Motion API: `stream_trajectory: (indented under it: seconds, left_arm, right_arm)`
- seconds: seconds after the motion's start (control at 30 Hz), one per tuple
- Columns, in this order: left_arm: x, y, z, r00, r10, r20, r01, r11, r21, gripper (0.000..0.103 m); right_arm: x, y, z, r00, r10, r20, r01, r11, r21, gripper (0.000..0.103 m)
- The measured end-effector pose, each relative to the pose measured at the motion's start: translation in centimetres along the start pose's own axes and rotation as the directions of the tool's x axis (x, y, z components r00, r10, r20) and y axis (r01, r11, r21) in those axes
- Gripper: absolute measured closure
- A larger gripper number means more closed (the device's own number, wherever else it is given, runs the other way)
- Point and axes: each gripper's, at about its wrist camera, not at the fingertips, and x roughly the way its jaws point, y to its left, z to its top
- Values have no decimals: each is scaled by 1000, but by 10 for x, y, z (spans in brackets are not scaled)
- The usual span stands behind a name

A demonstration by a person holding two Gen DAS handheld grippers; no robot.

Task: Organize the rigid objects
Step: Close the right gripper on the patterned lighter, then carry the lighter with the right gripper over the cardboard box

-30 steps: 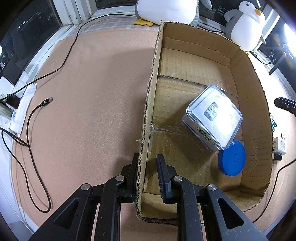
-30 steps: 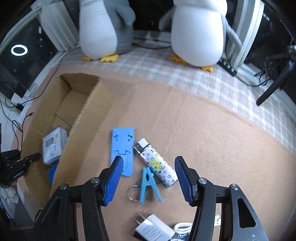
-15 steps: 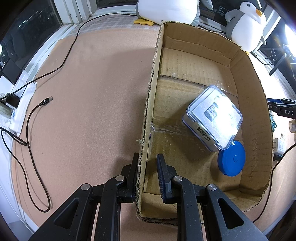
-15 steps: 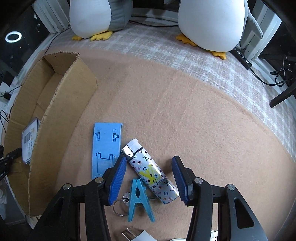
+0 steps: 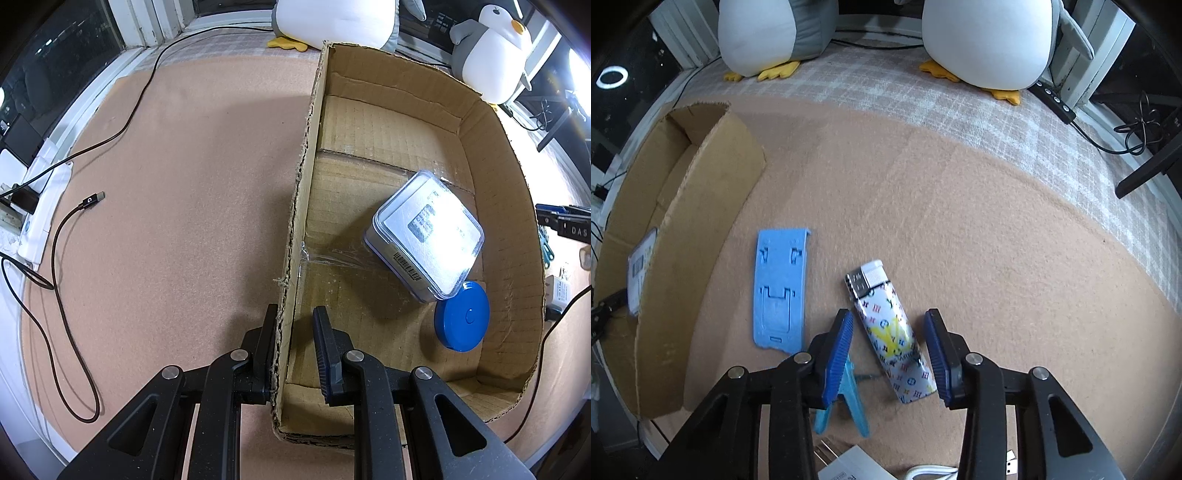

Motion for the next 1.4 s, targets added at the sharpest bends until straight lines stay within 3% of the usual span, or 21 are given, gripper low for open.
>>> stream_trajectory:
  seconds: [0.17,0.4,0.8,1.0,1.17,1.4]
  left_arm:
    - [0,0,0,1000,1,0,-1,1000,-1,84]
    - [0,0,1,1000,1,0,-1,1000,-1,84]
    - [0,1,1,1000,1,0,-1,1000,-1,84]
    - [0,1,1,1000,0,0,0,1000,-3,84]
    - [0,1,1,1000,0,1,0,1000,-3,84]
    - [-1,1,1,1000,1,3,-1,1000,-2,84]
  right_arm:
    - [0,-5,-8,1000,-12,7,11,1000,13,67]
    - [-4,5,-13,999,-50,15,50,999,-19,81]
    - [-18,-20,-13,998,-24,55,18,995,98,82]
    - [-49,-27,-18,993,16,117,-31,991,126,82]
    - [-86,10,-27,979,92,184,-104,993,54,82]
    - [-107,102,-29,956,205,211,-185,977,-110,82]
